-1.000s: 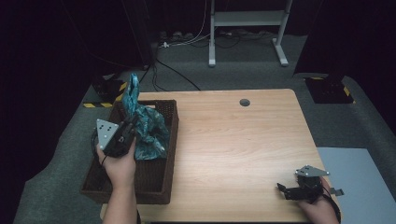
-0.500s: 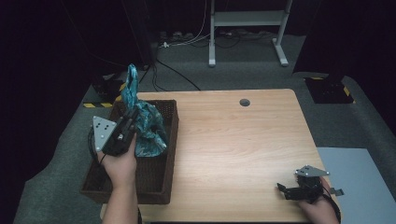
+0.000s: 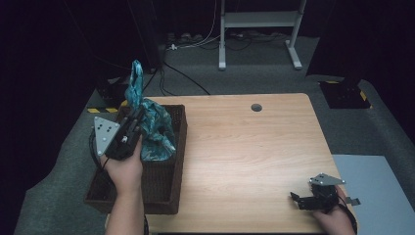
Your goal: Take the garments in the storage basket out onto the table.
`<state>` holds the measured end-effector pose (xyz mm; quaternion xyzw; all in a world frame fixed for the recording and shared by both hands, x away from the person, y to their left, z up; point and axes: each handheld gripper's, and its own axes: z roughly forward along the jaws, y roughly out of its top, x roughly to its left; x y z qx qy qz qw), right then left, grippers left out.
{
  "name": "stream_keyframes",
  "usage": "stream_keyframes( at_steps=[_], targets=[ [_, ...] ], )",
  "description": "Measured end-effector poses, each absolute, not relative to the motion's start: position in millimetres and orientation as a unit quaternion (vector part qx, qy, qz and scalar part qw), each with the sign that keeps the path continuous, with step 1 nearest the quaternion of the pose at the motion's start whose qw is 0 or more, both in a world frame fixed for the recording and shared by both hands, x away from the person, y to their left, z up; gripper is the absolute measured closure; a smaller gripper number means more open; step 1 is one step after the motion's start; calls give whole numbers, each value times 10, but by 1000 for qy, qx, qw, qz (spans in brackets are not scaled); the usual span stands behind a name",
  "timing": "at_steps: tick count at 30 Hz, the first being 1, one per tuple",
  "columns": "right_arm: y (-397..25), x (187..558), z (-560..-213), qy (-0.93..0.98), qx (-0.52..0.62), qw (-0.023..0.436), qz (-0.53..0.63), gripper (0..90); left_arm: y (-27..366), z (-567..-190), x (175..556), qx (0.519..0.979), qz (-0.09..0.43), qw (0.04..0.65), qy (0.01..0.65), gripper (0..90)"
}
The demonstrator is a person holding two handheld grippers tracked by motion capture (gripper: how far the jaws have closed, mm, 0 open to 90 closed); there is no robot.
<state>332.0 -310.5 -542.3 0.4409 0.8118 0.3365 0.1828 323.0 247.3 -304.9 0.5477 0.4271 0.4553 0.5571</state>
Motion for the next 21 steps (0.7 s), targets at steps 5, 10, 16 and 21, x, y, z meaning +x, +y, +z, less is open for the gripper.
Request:
stream_keyframes(
  at_steps=[5,10,16,21],
  targets=[
    [-3106,3320,-5423,812,441,182,337,2,2472,-2985,3210,545,458,560,423,847],
    [-3105,3320,-5423,812,440,182,337,3,2456,-2924,3193,543,463,563,417,847],
    [-3107,3320,-5423,812,441,182,338,3,2435,-2811,3184,539,467,568,410,847],
    [-3108,3320,-5422,811,441,181,338,3,2403,-2731,3183,536,471,573,403,847]
  ],
)
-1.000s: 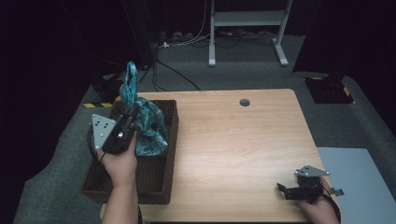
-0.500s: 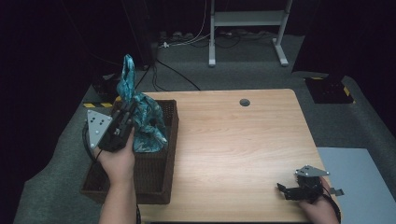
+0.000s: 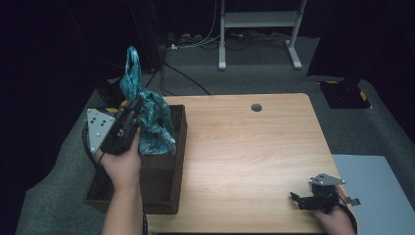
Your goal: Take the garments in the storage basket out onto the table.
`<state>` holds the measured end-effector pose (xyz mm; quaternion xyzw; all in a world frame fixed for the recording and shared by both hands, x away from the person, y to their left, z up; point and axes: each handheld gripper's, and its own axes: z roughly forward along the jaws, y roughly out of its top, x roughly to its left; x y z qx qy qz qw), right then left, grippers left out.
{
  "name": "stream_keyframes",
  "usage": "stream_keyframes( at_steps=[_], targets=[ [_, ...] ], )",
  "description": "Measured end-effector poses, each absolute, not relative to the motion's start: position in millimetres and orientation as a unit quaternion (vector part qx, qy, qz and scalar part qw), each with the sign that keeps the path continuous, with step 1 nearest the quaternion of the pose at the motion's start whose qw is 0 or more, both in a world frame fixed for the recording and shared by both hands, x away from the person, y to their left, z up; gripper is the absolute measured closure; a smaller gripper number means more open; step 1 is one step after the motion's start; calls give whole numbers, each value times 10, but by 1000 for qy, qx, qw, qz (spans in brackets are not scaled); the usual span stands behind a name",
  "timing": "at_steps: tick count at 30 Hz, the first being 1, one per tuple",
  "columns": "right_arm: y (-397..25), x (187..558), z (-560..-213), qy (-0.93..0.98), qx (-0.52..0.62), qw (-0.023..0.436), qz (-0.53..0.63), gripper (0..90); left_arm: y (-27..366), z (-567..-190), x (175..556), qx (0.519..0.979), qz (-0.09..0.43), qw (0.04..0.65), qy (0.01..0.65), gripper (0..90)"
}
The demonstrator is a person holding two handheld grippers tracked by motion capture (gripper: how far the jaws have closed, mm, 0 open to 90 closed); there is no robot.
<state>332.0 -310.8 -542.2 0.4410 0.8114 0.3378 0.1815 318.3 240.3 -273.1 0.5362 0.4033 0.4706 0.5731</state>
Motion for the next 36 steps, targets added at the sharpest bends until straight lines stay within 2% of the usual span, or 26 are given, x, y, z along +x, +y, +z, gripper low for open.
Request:
stream_keyframes(
  at_steps=[13,36],
  targets=[
    [-3109,3320,-5422,812,439,180,339,3,2282,-2571,3192,527,472,591,387,846],
    [-3108,3320,-5422,812,439,180,339,3,1970,-2568,3233,533,451,617,365,846]
  ],
)
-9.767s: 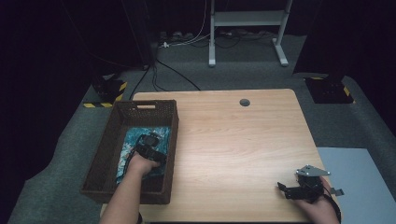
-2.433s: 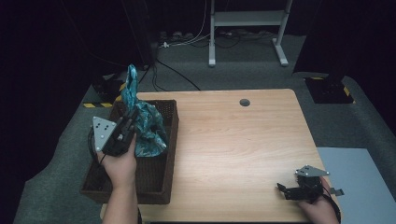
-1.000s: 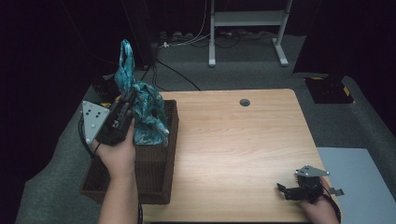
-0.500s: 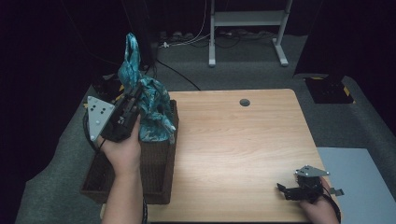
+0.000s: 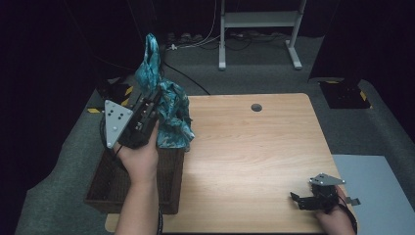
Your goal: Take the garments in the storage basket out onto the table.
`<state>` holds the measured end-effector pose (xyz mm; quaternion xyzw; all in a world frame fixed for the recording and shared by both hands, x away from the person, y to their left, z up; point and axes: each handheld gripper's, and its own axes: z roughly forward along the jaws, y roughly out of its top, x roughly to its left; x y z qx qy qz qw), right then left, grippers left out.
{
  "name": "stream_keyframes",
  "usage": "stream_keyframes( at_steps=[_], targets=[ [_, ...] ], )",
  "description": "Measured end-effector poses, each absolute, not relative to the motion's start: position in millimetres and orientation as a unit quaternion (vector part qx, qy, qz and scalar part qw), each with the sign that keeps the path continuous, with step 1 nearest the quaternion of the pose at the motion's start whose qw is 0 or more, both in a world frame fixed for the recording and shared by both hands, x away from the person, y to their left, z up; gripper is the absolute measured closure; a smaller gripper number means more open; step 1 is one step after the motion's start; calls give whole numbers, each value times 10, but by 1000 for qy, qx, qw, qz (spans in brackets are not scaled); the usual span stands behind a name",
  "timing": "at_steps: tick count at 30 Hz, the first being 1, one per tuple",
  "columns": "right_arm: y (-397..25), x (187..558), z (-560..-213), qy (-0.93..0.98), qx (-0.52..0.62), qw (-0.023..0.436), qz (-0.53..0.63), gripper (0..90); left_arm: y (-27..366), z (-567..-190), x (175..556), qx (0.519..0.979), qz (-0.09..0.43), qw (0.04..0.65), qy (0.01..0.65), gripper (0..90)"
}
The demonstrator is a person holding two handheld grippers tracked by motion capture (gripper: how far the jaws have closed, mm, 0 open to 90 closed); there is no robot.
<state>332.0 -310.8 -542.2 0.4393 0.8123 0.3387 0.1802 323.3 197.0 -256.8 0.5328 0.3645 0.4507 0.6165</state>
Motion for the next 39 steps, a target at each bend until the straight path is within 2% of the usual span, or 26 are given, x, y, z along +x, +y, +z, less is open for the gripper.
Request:
stream_keyframes(
  at_steps=[39],
  targets=[
    [-3110,3320,-5422,812,439,180,339,3,1243,-2607,3412,565,401,647,320,846]
  ],
)
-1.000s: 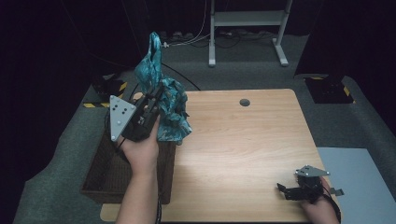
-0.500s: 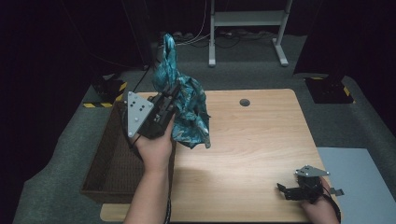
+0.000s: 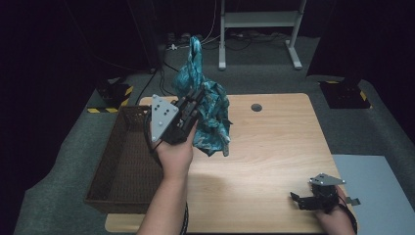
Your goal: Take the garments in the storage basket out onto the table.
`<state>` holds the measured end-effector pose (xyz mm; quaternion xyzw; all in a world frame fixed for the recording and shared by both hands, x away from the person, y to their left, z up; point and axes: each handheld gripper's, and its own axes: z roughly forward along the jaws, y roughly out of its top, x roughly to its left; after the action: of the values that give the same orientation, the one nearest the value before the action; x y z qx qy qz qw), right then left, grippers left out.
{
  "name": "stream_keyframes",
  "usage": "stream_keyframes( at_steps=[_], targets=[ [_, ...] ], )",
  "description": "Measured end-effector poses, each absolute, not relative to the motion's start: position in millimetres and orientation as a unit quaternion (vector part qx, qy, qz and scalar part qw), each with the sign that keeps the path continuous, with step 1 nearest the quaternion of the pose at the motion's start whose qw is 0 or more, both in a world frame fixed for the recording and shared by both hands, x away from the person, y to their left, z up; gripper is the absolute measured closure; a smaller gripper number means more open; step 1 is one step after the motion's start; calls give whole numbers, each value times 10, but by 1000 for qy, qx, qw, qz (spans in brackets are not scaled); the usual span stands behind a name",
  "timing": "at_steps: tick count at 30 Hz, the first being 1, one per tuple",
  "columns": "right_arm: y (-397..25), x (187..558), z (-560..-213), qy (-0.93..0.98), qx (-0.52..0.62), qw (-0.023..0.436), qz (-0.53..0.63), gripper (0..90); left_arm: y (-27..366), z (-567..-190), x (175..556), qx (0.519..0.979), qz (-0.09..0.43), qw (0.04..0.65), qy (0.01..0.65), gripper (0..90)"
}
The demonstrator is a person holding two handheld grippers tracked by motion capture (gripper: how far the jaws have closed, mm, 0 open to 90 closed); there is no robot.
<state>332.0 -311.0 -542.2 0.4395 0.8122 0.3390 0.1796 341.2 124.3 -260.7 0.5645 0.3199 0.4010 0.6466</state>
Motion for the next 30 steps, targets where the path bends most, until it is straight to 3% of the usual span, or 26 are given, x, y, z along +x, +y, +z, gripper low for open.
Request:
stream_keyframes(
  at_steps=[30],
  targets=[
    [-3116,3312,-5421,812,439,178,341,3,635,-2683,3500,583,360,666,295,846]
  ],
)
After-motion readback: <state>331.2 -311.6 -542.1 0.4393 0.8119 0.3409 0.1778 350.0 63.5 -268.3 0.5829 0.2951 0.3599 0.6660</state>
